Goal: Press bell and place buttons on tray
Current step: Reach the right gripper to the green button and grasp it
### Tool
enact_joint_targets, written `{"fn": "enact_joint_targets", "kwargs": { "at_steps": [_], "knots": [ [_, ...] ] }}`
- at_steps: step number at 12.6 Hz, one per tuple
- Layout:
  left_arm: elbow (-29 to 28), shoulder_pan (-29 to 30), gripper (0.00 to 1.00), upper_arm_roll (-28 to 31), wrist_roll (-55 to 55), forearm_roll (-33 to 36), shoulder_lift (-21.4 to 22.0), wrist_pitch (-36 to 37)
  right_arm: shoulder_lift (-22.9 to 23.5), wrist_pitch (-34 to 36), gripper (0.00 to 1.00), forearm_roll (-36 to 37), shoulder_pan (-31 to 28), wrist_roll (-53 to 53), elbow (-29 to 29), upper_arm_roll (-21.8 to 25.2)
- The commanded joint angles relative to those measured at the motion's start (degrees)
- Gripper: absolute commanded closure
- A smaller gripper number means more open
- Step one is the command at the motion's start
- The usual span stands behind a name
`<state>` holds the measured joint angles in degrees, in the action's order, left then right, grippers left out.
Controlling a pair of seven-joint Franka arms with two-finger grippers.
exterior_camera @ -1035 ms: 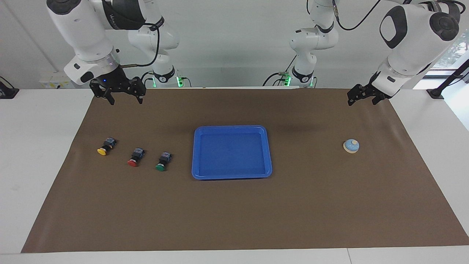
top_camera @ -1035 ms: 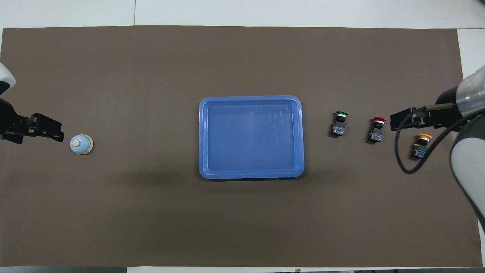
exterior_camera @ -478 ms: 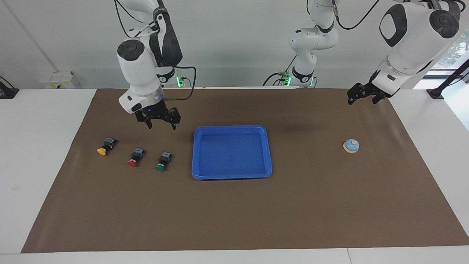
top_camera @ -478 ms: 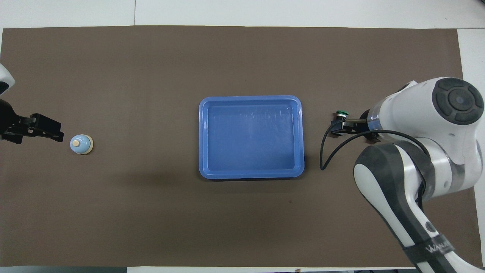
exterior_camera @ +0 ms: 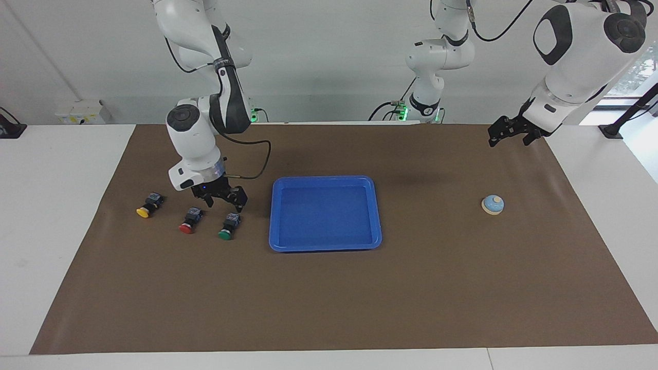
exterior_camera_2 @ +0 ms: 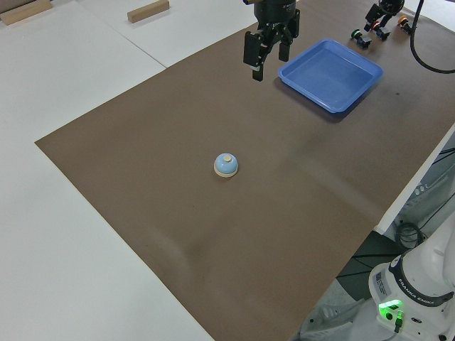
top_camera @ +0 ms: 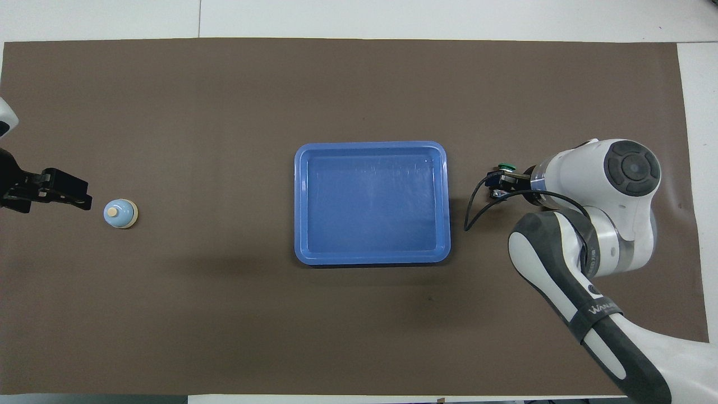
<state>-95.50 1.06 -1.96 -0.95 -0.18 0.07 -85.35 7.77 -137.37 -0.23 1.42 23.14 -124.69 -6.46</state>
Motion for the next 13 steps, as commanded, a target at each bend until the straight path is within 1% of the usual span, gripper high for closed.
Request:
{"fn": "enact_joint_targets", "kwargs": {
  "at_steps": [1, 4, 5, 6, 8, 11, 12, 13],
  "knots": [
    [0.0, -0.1, 0.00, 0.3, 0.5, -0.3, 0.8, 0.7, 5.0, -6.3, 0.01, 0.5, -0.3, 1.0, -0.2, -0.2],
    [0.0, -0.1, 0.00, 0.3, 0.5, -0.3, 0.7, 0.7, 8.5, -7.7, 0.01, 0.7, 0.0, 1.1, 1.9, -0.1],
    [0.0, -0.1, 0.00, 0.3, 0.5, -0.3, 0.7, 0.7, 8.6, -7.9, 0.05, 0.8, -0.1, 1.1, 2.0, -0.1],
    [0.0, -0.1, 0.00, 0.3, 0.5, -0.3, 0.8, 0.7, 8.6, -7.7, 0.29, 0.8, -0.1, 0.9, 2.0, -0.1],
    [0.0, -0.1, 0.00, 0.3, 0.5, -0.3, 0.8, 0.7, 8.6, -7.2, 1.00, 1.1, -0.3, 0.1, 2.0, -0.1],
    [0.0, -0.1, 0.00, 0.3, 0.5, -0.3, 0.8, 0.7, 8.3, -5.7, 1.00, 1.1, -0.2, -0.8, 2.0, -0.2],
    [0.0, -0.1, 0.00, 0.3, 0.5, -0.3, 0.8, 0.7, 8.1, -4.6, 1.00, 1.1, -0.1, -1.2, 2.5, -0.2],
    [0.0, -0.1, 0.00, 0.3, 0.5, -0.3, 0.8, 0.7, 8.1, -1.6, 1.00, 1.2, 0.2, -1.3, 4.3, -0.2]
  ]
}}
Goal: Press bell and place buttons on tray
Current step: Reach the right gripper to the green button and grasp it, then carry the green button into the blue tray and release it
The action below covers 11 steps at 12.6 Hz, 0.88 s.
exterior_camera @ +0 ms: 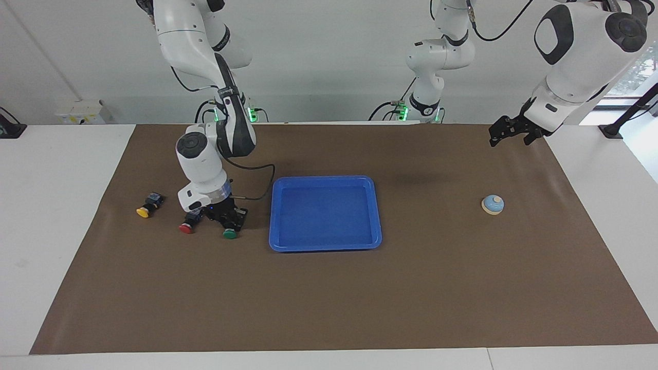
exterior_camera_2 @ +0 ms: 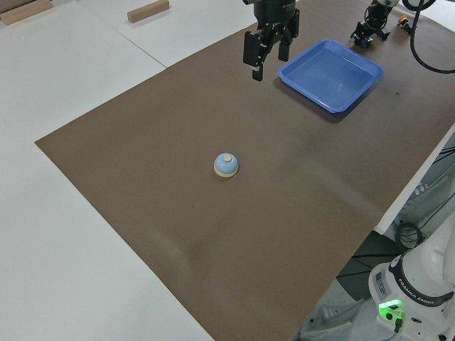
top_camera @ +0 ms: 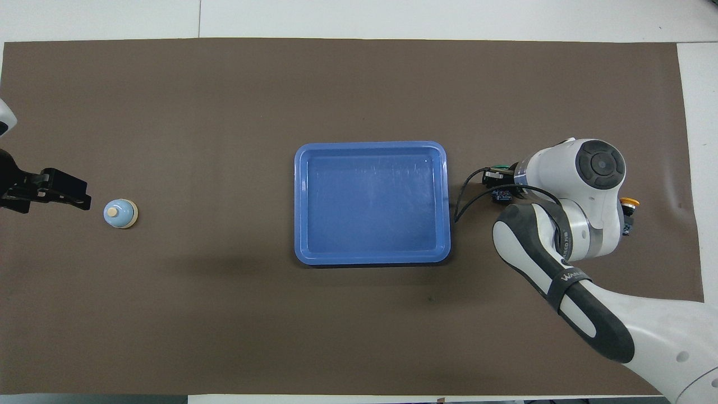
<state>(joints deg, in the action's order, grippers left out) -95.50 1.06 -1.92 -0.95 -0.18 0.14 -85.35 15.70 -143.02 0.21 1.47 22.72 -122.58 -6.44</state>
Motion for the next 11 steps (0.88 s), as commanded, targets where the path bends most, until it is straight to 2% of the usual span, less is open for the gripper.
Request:
{"fn": "enact_joint_targets", "kwargs": {
  "at_steps": [1, 3, 5, 9, 11],
  "knots": [
    [0.0, -0.1, 0.00, 0.3, 0.5, -0.3, 0.7, 0.7, 0.2, 9.9, 1.00, 0.8, 0.7, -0.7, 6.4, -0.3],
    [0.0, -0.1, 0.00, 0.3, 0.5, -0.3, 0.7, 0.7, 0.9, 19.4, 1.00, 0.8, 4.8, -0.1, 15.3, -0.3],
    [0.0, -0.1, 0.00, 0.3, 0.5, -0.3, 0.7, 0.7, 2.5, 23.2, 1.00, 0.8, 8.5, 4.7, 20.4, -0.3],
    [0.0, -0.1, 0.00, 0.3, 0.5, -0.3, 0.7, 0.7, 4.4, 19.7, 1.00, 0.8, 15.2, 15.7, 19.7, -0.4],
    [0.0, -0.1, 0.00, 0.3, 0.5, -0.3, 0.7, 0.7, 4.5, 15.3, 1.00, 0.8, 15.5, 17.3, 16.3, -0.4]
  ]
}}
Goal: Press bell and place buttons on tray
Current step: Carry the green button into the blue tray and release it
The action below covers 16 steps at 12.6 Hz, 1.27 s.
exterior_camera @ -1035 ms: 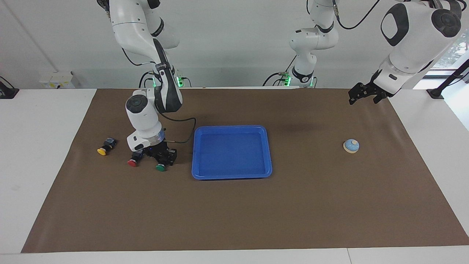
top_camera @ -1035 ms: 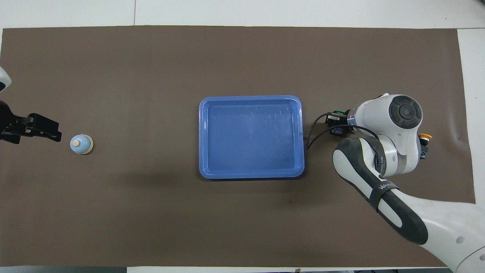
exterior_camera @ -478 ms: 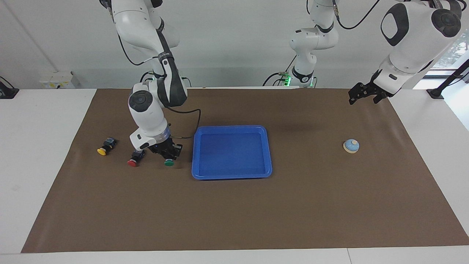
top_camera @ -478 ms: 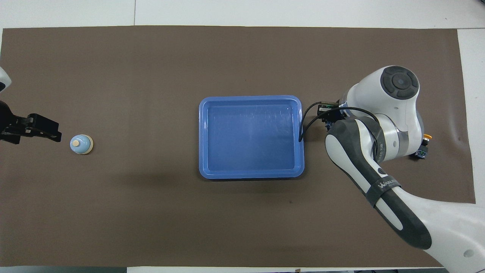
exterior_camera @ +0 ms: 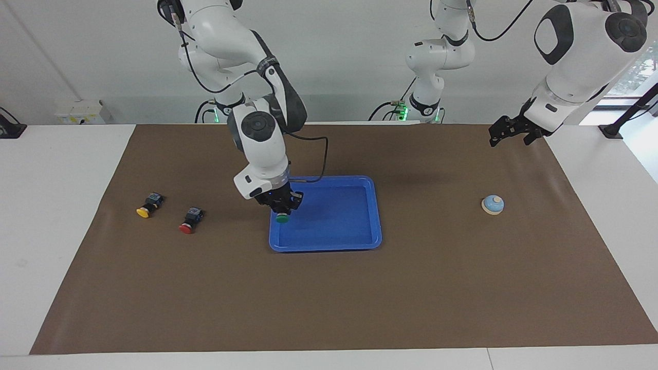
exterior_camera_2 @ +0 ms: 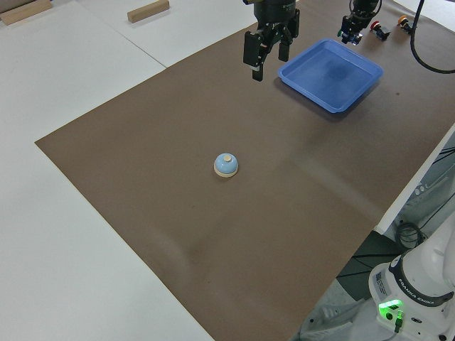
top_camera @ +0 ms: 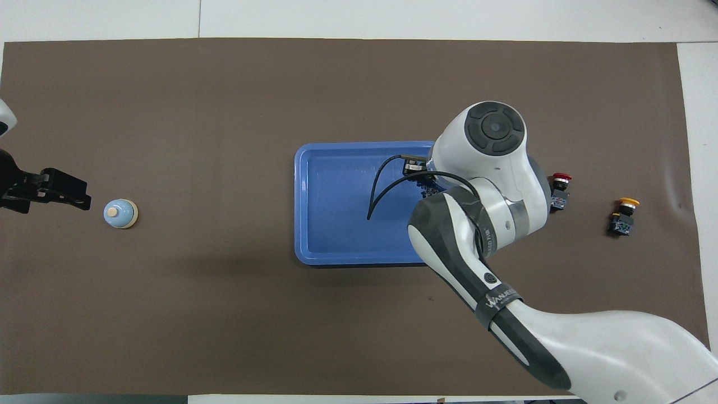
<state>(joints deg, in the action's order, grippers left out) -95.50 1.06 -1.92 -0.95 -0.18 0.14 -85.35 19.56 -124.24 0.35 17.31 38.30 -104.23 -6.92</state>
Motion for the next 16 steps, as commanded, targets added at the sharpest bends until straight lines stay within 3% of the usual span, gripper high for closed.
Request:
{"fn": "enact_joint_targets", "kwargs": {
  "at_steps": [1, 5, 8, 9, 10, 12, 14, 16],
  "knots": [
    [0.0, -0.1, 0.00, 0.2, 0.5, -0.3, 0.7, 0.7, 0.6, -4.9, 1.00, 0.7, -0.4, 2.1, -3.2, 0.1],
    [0.0, -0.1, 0.00, 0.2, 0.5, -0.3, 0.7, 0.7, 0.5, -11.4, 1.00, 0.7, 1.1, 5.2, -8.5, 0.1],
    [0.0, -0.1, 0.00, 0.2, 0.5, -0.3, 0.7, 0.7, 0.5, -12.5, 1.00, 0.7, 0.9, 8.4, -9.8, 0.1],
    [0.0, -0.1, 0.00, 0.2, 0.5, -0.3, 0.7, 0.7, 0.5, -12.5, 0.71, 0.7, 0.8, 9.7, -9.8, 0.1],
    [0.0, -0.1, 0.00, 0.2, 0.5, -0.3, 0.7, 0.7, 0.5, -11.9, 0.01, 0.7, 0.5, 10.0, -9.4, 0.1],
    [0.0, -0.1, 0.00, 0.2, 0.5, -0.3, 0.7, 0.7, 0.0, -7.5, 0.00, 0.7, -0.5, 9.6, -6.8, 0.2],
    [0.0, -0.1, 0.00, 0.2, 0.5, -0.3, 0.7, 0.7, -1.0, 1.6, 0.00, 0.7, -2.5, 8.5, -0.6, 0.2],
    [0.0, -0.1, 0.00, 0.2, 0.5, -0.3, 0.7, 0.7, -4.9, 7.8, 0.00, 0.6, -5.1, 1.7, 1.1, 0.4]
  ]
}}
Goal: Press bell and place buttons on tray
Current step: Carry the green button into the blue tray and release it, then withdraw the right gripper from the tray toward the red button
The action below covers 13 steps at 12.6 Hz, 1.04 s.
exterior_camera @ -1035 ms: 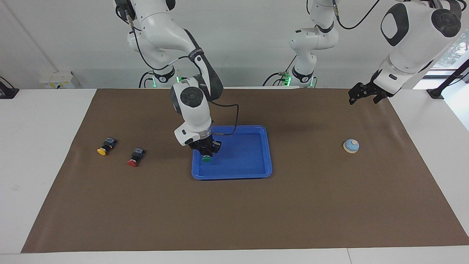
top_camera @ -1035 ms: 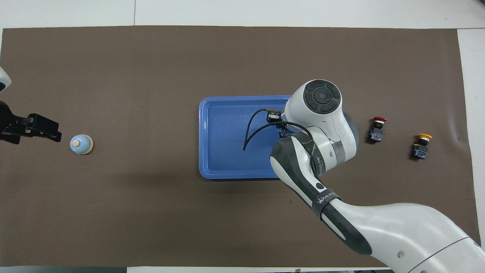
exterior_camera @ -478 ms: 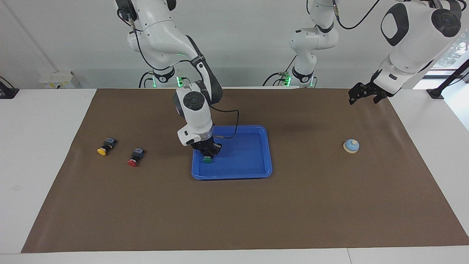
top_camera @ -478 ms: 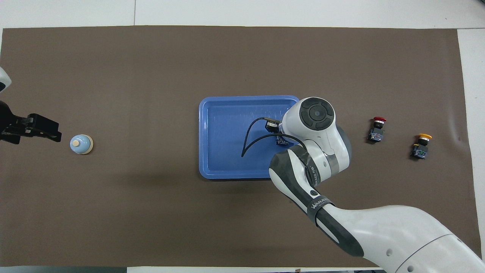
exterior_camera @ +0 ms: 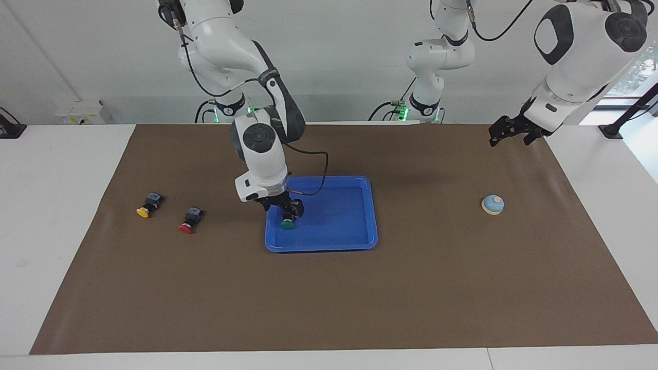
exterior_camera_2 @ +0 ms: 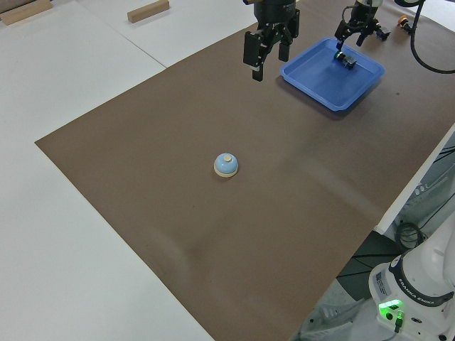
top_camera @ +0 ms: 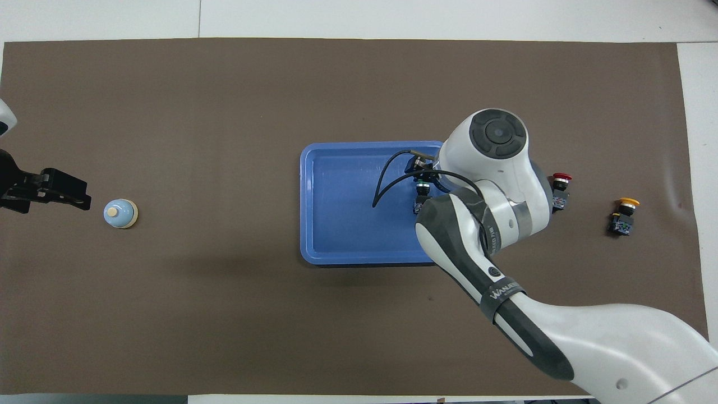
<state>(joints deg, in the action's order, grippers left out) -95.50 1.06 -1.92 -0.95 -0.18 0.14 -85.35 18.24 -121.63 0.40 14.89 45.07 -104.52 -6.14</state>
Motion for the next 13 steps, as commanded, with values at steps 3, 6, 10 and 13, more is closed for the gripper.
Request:
{"fn": "enact_joint_targets", "kwargs": {
  "at_steps": [3, 6, 10, 13],
  "knots": [
    [0.0, -0.1, 0.00, 0.2, 0.5, -0.3, 0.7, 0.7, -7.4, 10.8, 0.00, 0.0, -9.4, -14.8, 1.1, -0.4],
    [0.0, -0.1, 0.00, 0.2, 0.5, -0.3, 0.7, 0.7, -9.1, 10.4, 0.00, 0.0, -17.5, -28.0, -3.5, -0.3],
    [0.0, -0.1, 0.00, 0.2, 0.5, -0.3, 0.7, 0.7, -13.3, -8.5, 0.00, 0.0, -22.6, -32.1, -19.7, -0.3],
    [0.0, -0.1, 0.00, 0.2, 0.5, -0.3, 0.7, 0.7, -13.3, -14.0, 0.03, 0.1, -24.3, -32.9, -24.1, -0.2]
  ]
}}
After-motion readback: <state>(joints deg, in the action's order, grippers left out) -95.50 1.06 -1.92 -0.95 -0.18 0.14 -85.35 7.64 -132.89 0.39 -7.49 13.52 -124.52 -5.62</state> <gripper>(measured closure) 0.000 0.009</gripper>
